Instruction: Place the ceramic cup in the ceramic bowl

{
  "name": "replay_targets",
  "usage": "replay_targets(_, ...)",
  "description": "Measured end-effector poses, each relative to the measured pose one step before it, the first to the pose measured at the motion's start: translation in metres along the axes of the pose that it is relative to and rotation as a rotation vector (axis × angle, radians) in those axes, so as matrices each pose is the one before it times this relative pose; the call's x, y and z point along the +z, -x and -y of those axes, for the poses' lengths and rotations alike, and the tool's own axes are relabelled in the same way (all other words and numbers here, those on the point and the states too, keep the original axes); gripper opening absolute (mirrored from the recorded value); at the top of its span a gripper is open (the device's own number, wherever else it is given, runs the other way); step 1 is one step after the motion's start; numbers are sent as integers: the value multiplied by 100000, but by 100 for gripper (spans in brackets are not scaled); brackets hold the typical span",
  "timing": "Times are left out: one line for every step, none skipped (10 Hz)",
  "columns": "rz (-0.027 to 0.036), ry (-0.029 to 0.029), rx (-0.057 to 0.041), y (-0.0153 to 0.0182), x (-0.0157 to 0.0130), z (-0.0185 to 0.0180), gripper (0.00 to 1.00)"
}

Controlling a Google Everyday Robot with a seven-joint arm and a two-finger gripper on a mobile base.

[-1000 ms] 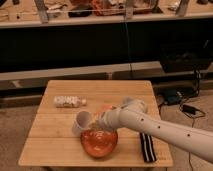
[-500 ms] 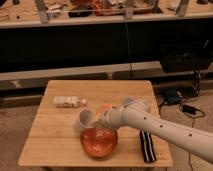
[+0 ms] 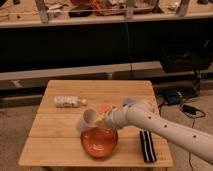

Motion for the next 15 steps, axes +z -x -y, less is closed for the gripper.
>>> replay_targets(-102, -147, 414, -194, -187, -148, 1)
replay_targets(116, -89, 303, -51, -7, -39, 1)
replay_targets(261, -17, 201, -110, -157, -152, 1)
replay_targets(68, 101, 675, -419, -631, -695, 1)
replay_targets(250, 339, 423, -380, -603, -606, 1)
replay_targets(330, 267, 420, -237, -314, -365, 1)
replay_targets(536, 169, 413, -218, -203, -237, 1)
replay_targets(272, 187, 61, -94, -107, -107, 1)
replay_targets(128, 187, 43, -145, -181, -141, 1)
replay_targets(438, 261, -100, -135, -217, -219, 1)
replay_targets(649, 159, -92, 42, -175, -193, 1)
replay_targets(599, 117, 37, 59, -92, -97, 1)
replay_targets(382, 21, 161, 34, -82, -61, 1)
replay_targets(558, 108, -89, 88, -68, -1, 1)
replay_targets(341, 32, 89, 41, -139, -67, 1)
